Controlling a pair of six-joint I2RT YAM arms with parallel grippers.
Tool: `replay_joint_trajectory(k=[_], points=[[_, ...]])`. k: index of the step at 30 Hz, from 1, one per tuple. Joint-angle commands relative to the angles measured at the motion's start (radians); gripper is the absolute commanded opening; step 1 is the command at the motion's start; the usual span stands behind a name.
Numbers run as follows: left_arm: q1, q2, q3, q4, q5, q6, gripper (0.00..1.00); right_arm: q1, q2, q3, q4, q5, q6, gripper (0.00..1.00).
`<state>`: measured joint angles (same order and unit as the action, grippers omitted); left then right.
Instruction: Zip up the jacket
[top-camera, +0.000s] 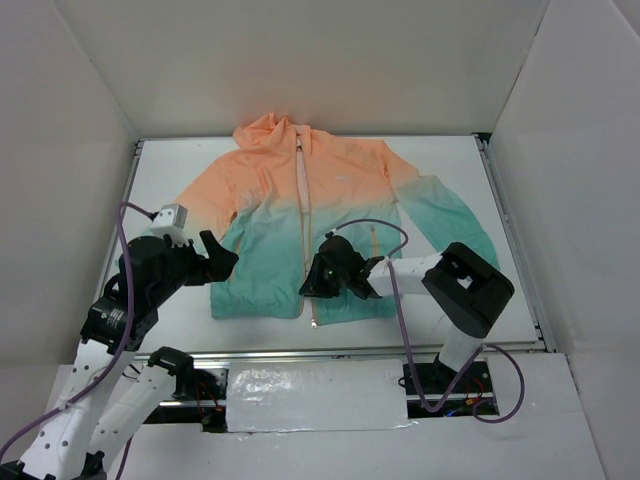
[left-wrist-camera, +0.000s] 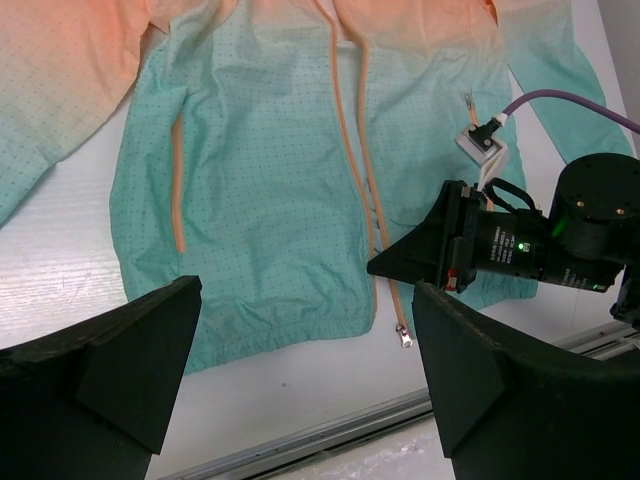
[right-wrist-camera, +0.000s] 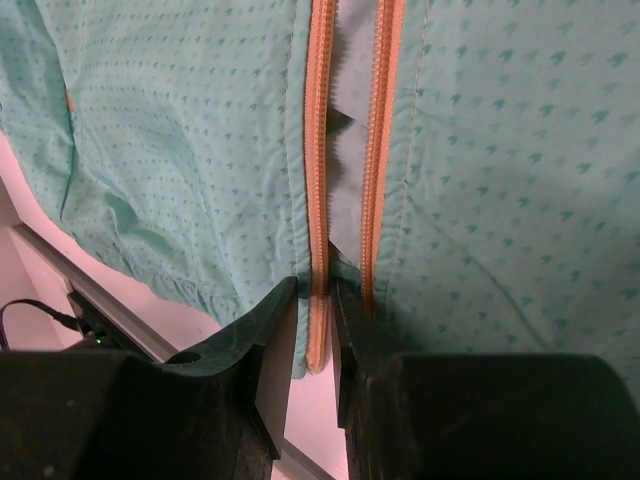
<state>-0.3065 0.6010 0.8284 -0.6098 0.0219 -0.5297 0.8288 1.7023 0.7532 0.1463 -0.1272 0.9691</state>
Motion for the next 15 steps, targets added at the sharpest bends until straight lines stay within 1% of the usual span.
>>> replay_joint_trajectory(k=[1,5,6,8,9,10,12,15], points=[[-0.006,-0.012,-0.006,0.047,0.015,0.002,0.99,0.006,0.056,0.023,-0.048,0.055,-0.003,0.28],[-0.006,-0.014,-0.008,0.047,0.019,0.0,0.99,0.006,0.054,0.043,-0.048,0.06,0.008,0.27],[-0.006,-0.015,-0.009,0.047,0.016,0.0,0.99,0.006,0.056,0.051,-0.063,0.072,0.006,0.25],[-0.006,-0.018,-0.009,0.048,0.015,-0.001,0.99,0.006,0.071,0.075,-0.083,0.089,0.003,0.19],[-0.006,-0.02,-0.009,0.05,0.016,-0.001,0.99,0.006,0.077,0.083,-0.094,0.089,0.0,0.15],[-0.006,-0.02,-0.009,0.048,0.015,-0.001,0.99,0.004,0.083,0.093,-0.097,0.089,0.0,0.07],[-0.006,-0.024,-0.009,0.047,0.013,-0.001,0.99,0.006,0.088,0.095,-0.091,0.072,0.006,0.0],[-0.008,-0.023,-0.011,0.047,0.015,-0.001,0.99,0.007,0.06,0.071,-0.056,0.043,0.016,0.0]])
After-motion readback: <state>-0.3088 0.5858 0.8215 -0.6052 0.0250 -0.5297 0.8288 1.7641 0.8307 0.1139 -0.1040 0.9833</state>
